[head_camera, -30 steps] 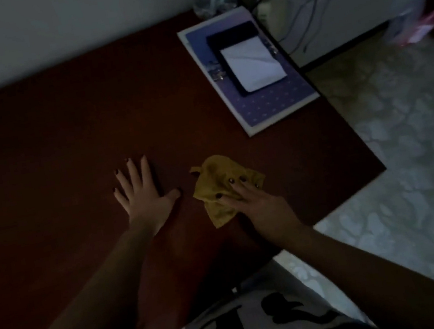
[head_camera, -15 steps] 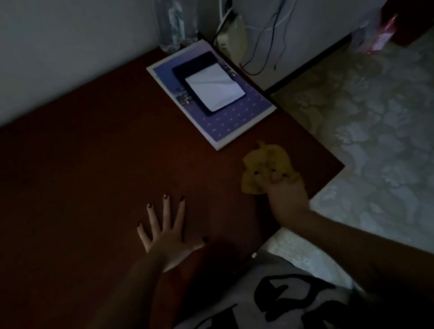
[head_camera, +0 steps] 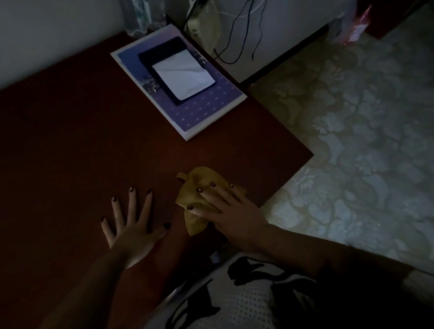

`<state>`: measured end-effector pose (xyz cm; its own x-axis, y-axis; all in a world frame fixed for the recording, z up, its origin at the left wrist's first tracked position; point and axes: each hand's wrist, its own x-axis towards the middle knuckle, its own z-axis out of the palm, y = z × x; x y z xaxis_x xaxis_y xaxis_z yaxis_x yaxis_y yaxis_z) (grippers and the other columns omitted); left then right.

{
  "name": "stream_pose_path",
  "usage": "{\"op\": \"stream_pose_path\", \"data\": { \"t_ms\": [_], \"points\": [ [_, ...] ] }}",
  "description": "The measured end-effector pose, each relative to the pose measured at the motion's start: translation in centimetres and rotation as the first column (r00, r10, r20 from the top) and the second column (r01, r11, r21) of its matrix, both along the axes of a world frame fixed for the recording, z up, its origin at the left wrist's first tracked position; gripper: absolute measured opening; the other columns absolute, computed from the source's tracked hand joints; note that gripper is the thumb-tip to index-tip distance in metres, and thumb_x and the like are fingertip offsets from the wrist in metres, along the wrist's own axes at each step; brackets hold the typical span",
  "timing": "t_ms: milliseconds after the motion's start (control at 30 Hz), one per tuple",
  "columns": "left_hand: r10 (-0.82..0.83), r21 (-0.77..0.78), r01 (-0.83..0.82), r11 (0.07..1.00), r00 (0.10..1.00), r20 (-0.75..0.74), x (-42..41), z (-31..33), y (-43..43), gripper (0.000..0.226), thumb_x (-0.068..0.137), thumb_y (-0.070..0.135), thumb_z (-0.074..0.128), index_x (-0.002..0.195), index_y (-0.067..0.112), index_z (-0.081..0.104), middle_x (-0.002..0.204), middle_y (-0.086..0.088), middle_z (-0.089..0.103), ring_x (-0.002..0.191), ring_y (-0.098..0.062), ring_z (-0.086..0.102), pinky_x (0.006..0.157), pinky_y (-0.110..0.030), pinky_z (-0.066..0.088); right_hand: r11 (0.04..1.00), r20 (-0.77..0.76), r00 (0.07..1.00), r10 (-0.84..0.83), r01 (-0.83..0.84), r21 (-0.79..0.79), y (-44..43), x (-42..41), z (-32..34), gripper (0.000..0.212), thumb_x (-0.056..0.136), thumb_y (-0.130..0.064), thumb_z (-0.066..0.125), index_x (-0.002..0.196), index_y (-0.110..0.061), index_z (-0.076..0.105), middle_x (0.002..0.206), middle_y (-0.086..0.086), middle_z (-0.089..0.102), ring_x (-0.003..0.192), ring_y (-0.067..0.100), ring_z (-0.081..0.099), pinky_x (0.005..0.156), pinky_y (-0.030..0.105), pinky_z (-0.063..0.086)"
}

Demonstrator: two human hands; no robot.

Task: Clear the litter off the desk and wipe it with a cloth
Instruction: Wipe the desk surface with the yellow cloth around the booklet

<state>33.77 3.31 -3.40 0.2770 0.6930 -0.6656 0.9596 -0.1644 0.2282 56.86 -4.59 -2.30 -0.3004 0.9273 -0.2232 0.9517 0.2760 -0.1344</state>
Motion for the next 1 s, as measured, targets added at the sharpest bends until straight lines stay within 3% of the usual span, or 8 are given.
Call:
{"op": "stream_pose_path", "data": {
  "t_ms": [233,367,500,633,767,833,900,1000],
  "points": [
    [-0.019,0.031,0.019,0.999,1.000,0.018,-0.4,-0.6,-0.1,0.083,0.085,0.070,0.034,0.129,0.050,-0.034,0.133,0.017,-0.052,0.121,-0.017,-0.051,0.109,-0.058,-0.013,0.924,0.094,0.939,-0.332,0.343,-0.170,0.9,9.7,0.1,0.064,0.097,-0.022,0.034,0.148,-0.038,0.000,0.159,0.003,-0.003,0.145,0.032,-0.001,0.113,0.049,0.019],
    [-0.026,0.059,0.024,0.998,0.999,0.021,-0.7,-0.9,-0.1,0.086,0.084,0.071,0.036,0.128,0.049,-0.035,0.134,0.016,-0.053,0.119,-0.017,-0.053,0.109,-0.058,-0.012,0.737,0.072,0.773,-0.630,0.624,-0.260,2.0,13.0,1.4,0.064,0.098,-0.010,0.032,0.151,-0.025,-0.001,0.158,0.013,-0.006,0.143,0.038,-0.005,0.115,0.052,0.012],
    [-0.031,0.064,0.029,0.997,0.999,0.018,-0.8,-1.0,-0.2,0.085,0.083,0.074,0.033,0.125,0.052,-0.037,0.131,0.018,-0.054,0.118,-0.016,-0.054,0.108,-0.058,-0.013,0.662,0.107,0.691,-0.715,0.718,-0.212,2.2,9.6,0.7,0.061,0.099,-0.015,0.030,0.151,-0.020,-0.002,0.158,0.015,-0.002,0.143,0.039,0.004,0.116,0.048,0.010],
    [-0.052,0.059,0.054,0.997,0.998,-0.025,-0.5,-1.0,0.0,0.084,0.081,0.076,0.029,0.119,0.053,-0.043,0.123,0.019,-0.060,0.119,-0.017,-0.053,0.109,-0.060,-0.011,0.807,0.181,0.819,-0.545,0.571,-0.154,0.0,4.6,0.4,0.063,0.096,-0.018,0.032,0.150,-0.025,0.002,0.158,0.008,0.006,0.142,0.034,0.011,0.112,0.049,0.020],
    [-0.071,0.023,0.072,0.997,0.997,-0.021,-0.6,-1.0,0.4,0.079,0.082,0.075,0.026,0.117,0.057,-0.043,0.120,0.022,-0.061,0.119,-0.016,-0.052,0.109,-0.059,-0.011,0.963,0.059,0.988,-0.141,0.151,-0.225,-1.5,-0.6,0.8,0.059,0.088,-0.028,0.019,0.146,-0.031,0.028,0.152,0.005,0.032,0.139,0.035,0.026,0.105,0.047,0.028],
    [-0.065,0.013,0.065,0.998,0.998,-0.012,-0.7,-0.8,0.6,0.073,0.087,0.069,0.023,0.120,0.057,-0.040,0.120,0.024,-0.060,0.120,-0.015,-0.050,0.109,-0.059,-0.011,0.986,-0.035,0.997,0.068,-0.073,-0.149,-1.5,-2.5,0.7,0.052,0.087,-0.026,0.029,0.134,-0.031,0.050,0.140,0.003,0.051,0.129,0.036,0.043,0.099,0.047,0.039],
    [-0.062,0.039,0.063,0.997,0.998,-0.030,-0.6,-0.5,0.5,0.067,0.092,0.062,0.020,0.125,0.054,-0.038,0.124,0.023,-0.057,0.123,-0.015,-0.047,0.111,-0.058,-0.009,0.968,-0.043,0.971,0.234,-0.237,-0.079,-1.5,-2.8,0.0,0.045,0.089,-0.031,0.049,0.134,-0.033,0.050,0.141,-0.001,0.049,0.131,0.034,0.041,0.103,0.046,0.035],
    [-0.106,0.078,0.113,0.991,0.991,-0.087,-0.5,0.2,0.5,0.063,0.092,0.062,0.013,0.126,0.051,-0.039,0.133,0.016,-0.050,0.135,-0.023,-0.036,0.113,-0.056,-0.001,0.970,0.007,0.973,0.232,-0.232,0.070,-1.1,-1.3,-0.2,0.042,0.086,-0.032,0.053,0.127,-0.039,0.055,0.134,-0.008,0.055,0.123,0.023,0.053,0.096,0.034,0.045]
  ]
}}
